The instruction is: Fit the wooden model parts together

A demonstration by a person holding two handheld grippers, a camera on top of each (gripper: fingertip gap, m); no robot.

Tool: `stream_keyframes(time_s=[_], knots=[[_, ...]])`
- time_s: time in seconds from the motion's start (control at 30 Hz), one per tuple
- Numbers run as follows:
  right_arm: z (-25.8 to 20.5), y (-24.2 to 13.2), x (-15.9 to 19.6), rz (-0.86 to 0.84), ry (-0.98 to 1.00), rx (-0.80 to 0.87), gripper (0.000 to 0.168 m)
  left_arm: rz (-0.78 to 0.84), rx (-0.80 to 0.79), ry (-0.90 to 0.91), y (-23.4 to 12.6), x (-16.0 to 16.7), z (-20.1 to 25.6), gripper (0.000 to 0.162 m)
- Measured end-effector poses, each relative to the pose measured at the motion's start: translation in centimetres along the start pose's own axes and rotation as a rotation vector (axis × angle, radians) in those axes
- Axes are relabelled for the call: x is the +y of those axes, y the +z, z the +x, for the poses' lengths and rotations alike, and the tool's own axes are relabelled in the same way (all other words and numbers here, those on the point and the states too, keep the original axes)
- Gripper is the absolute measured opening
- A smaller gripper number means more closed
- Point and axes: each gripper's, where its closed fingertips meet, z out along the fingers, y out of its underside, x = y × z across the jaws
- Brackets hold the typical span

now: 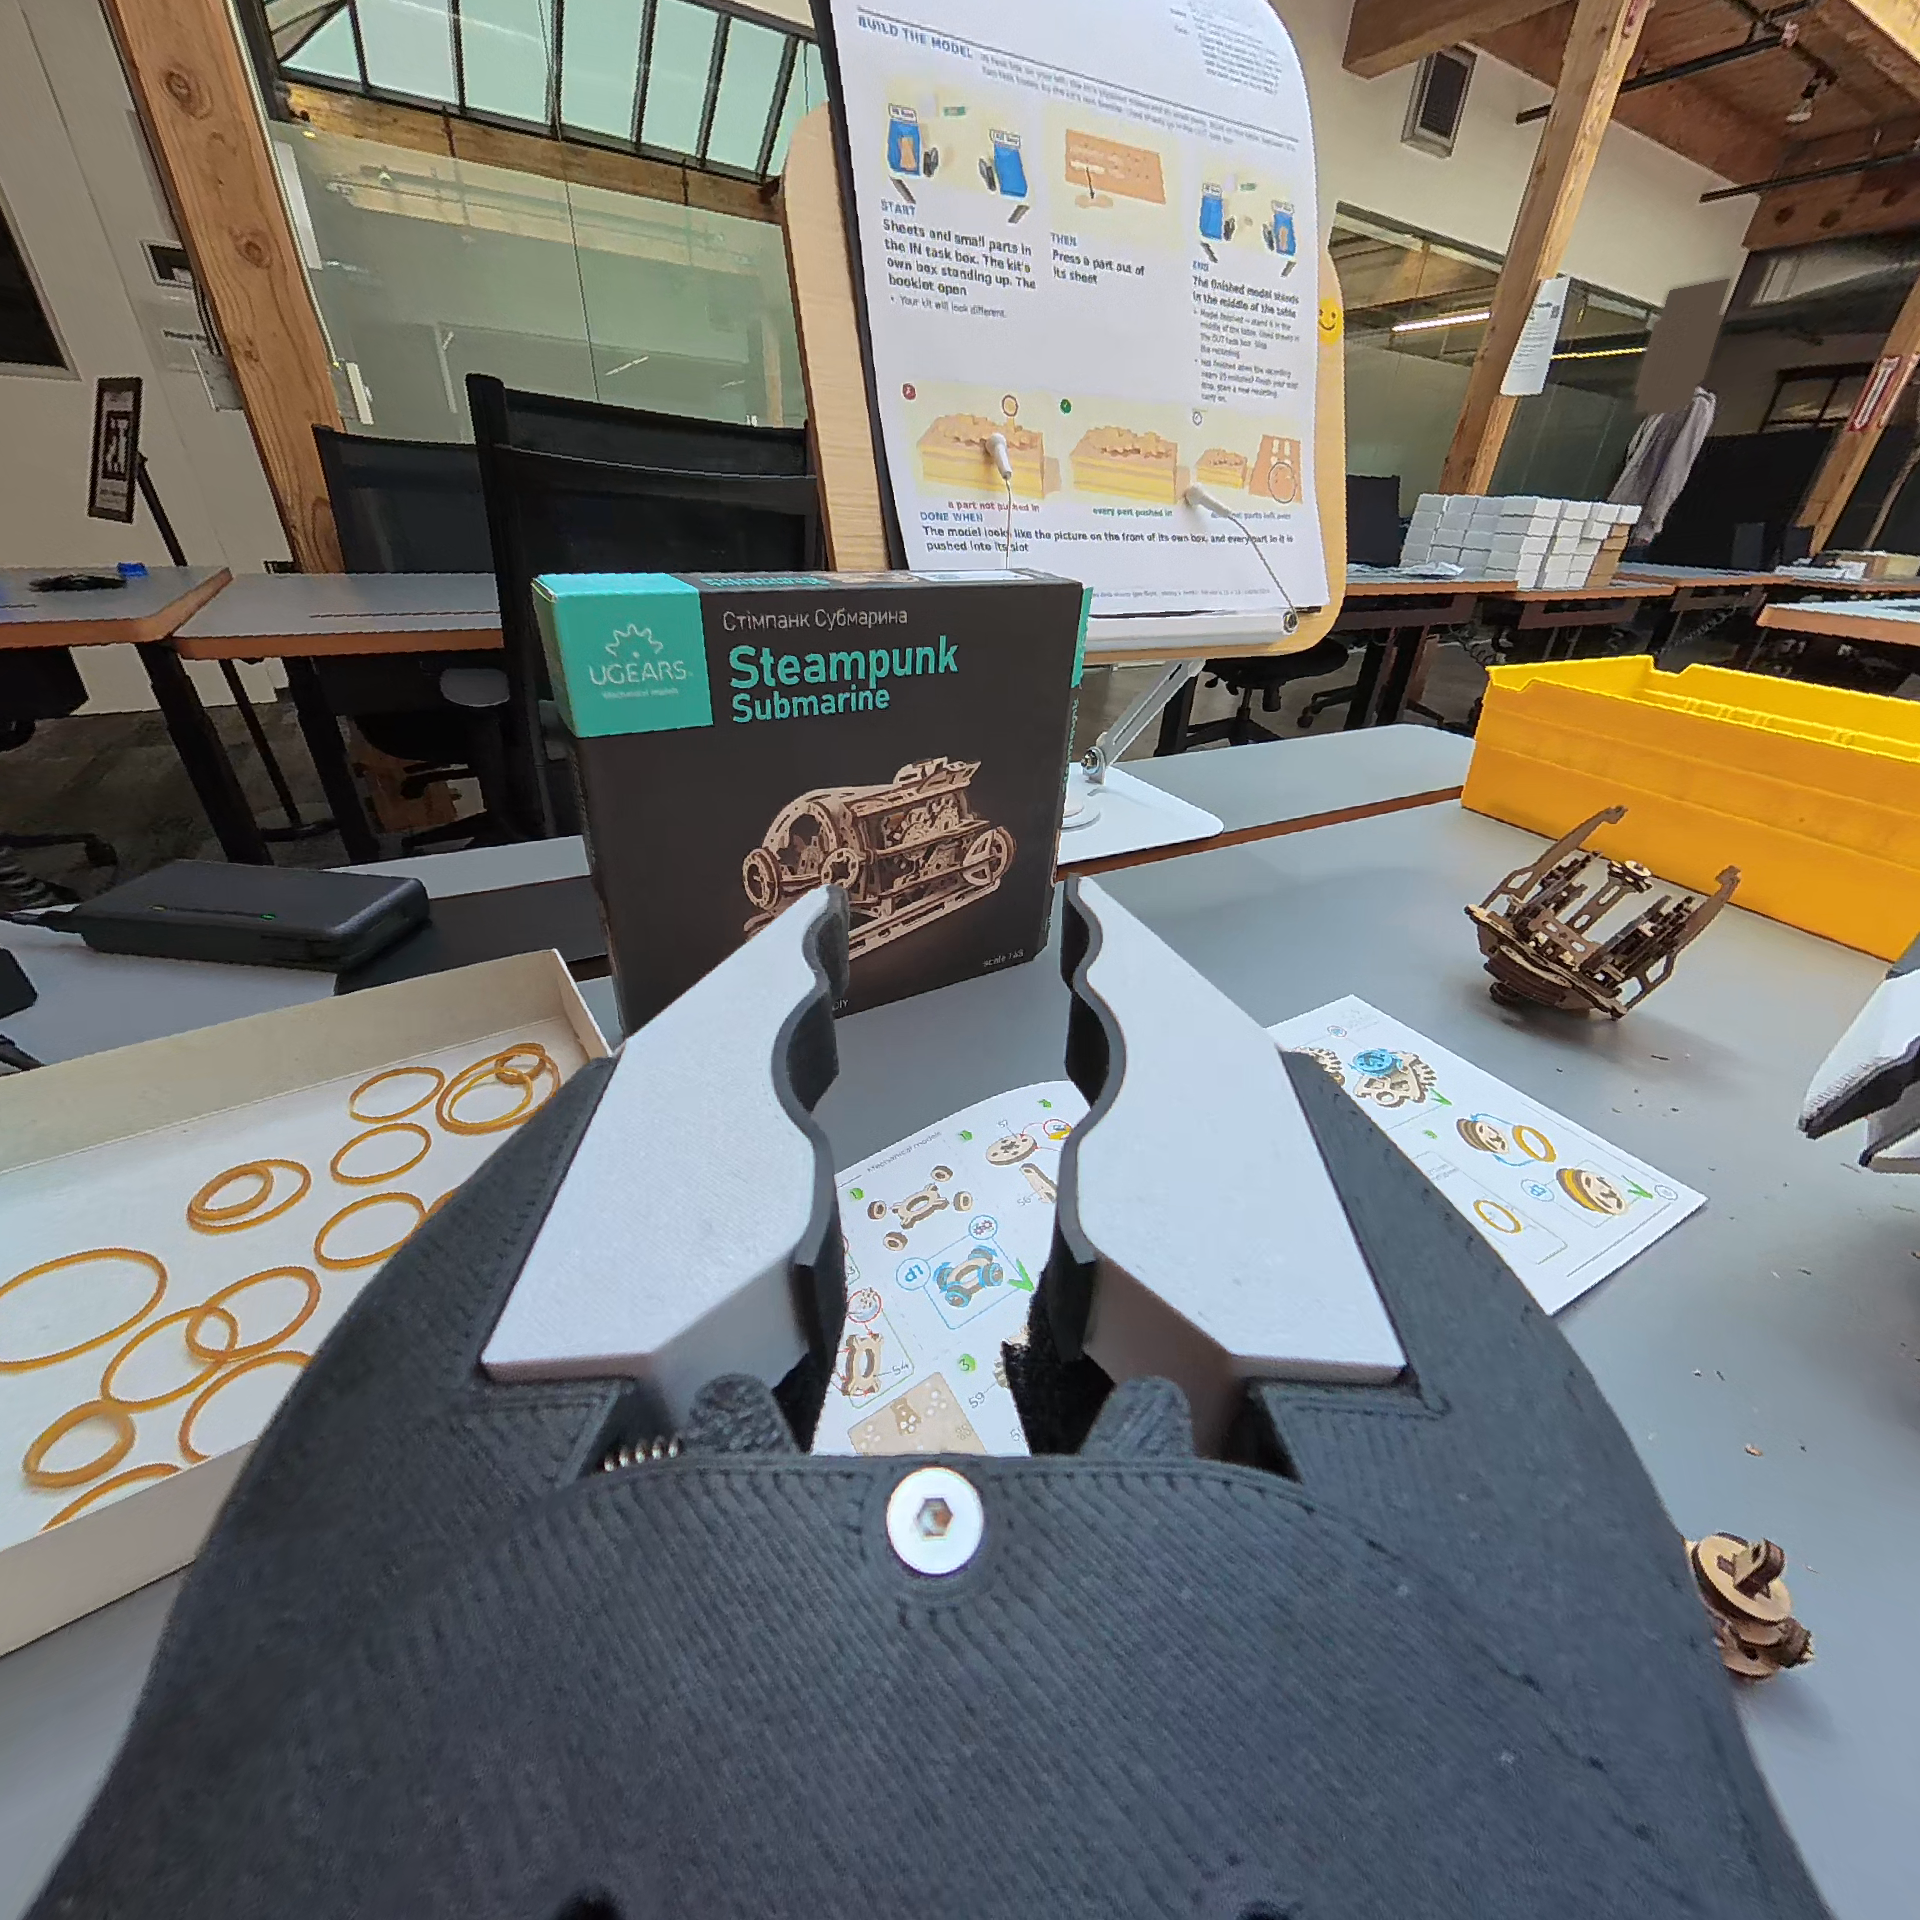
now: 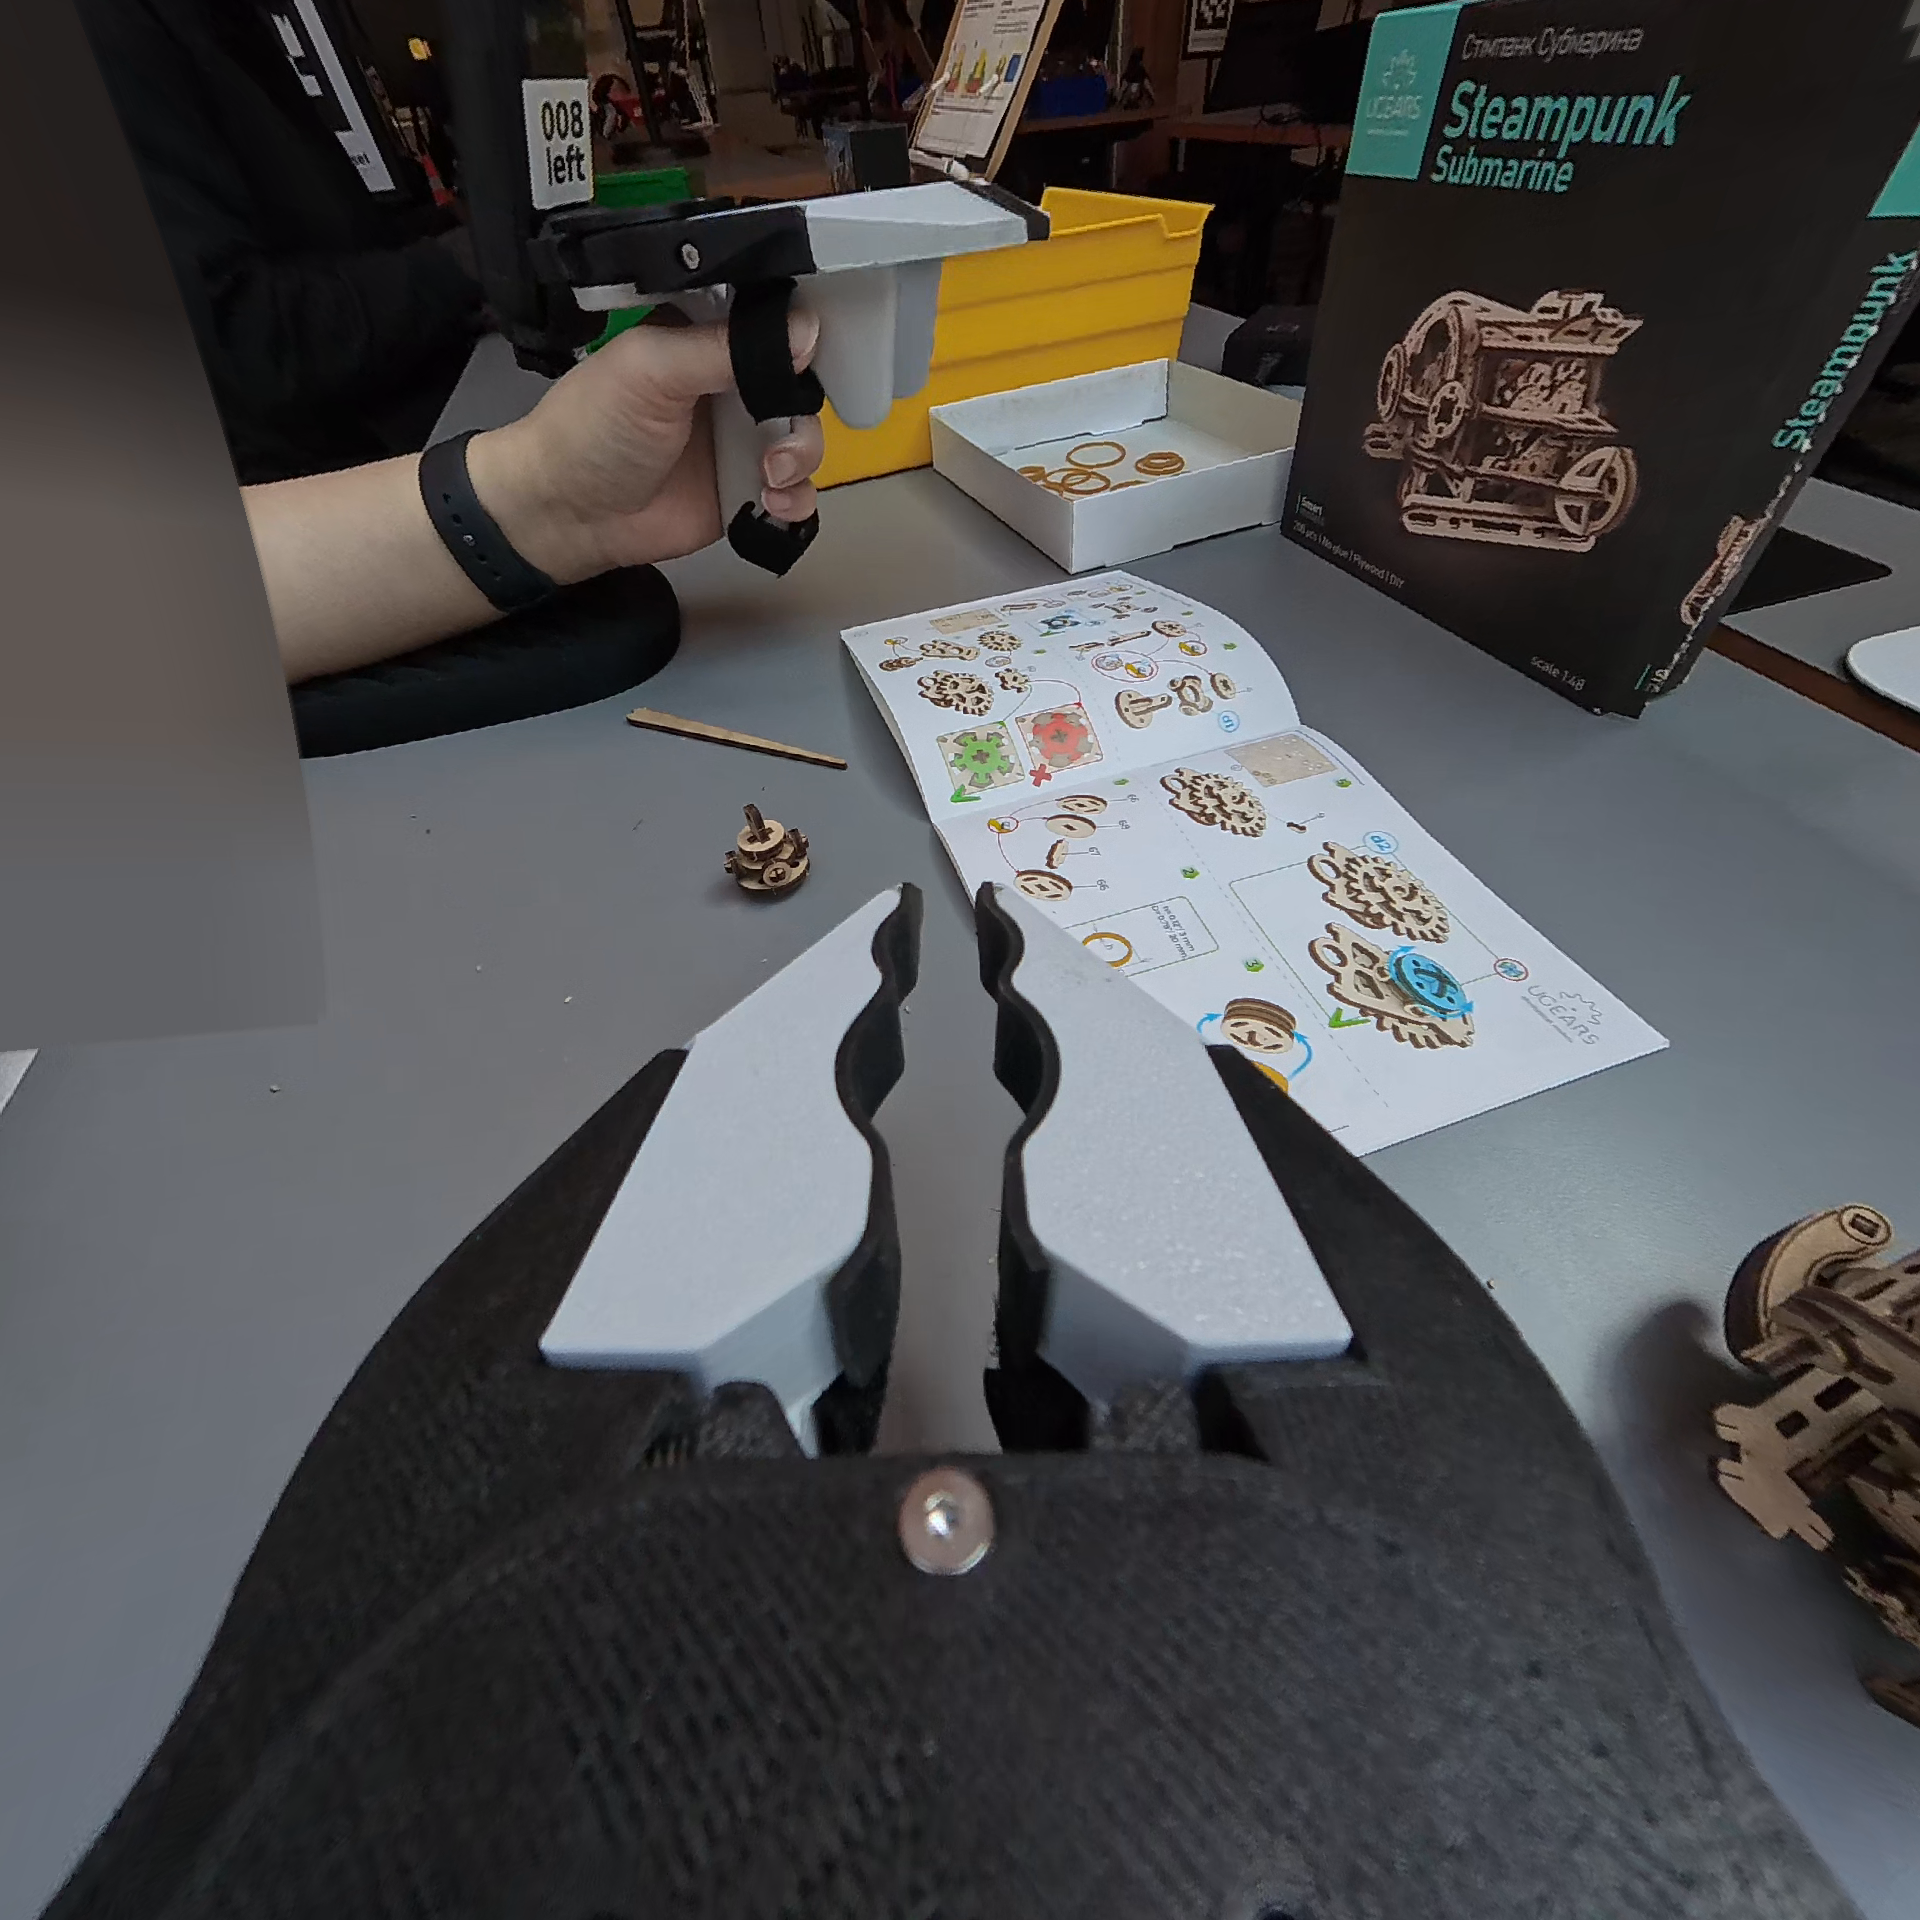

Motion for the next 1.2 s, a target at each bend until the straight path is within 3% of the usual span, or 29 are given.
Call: stream_keyframes(time_s=[1.2], knots=[[-1.3,1.3,0.9,-0.089,-0.158,0.008,0.009,0.043,-0.025,0.045,-0.7,-0.8,-1.0,0.040]])
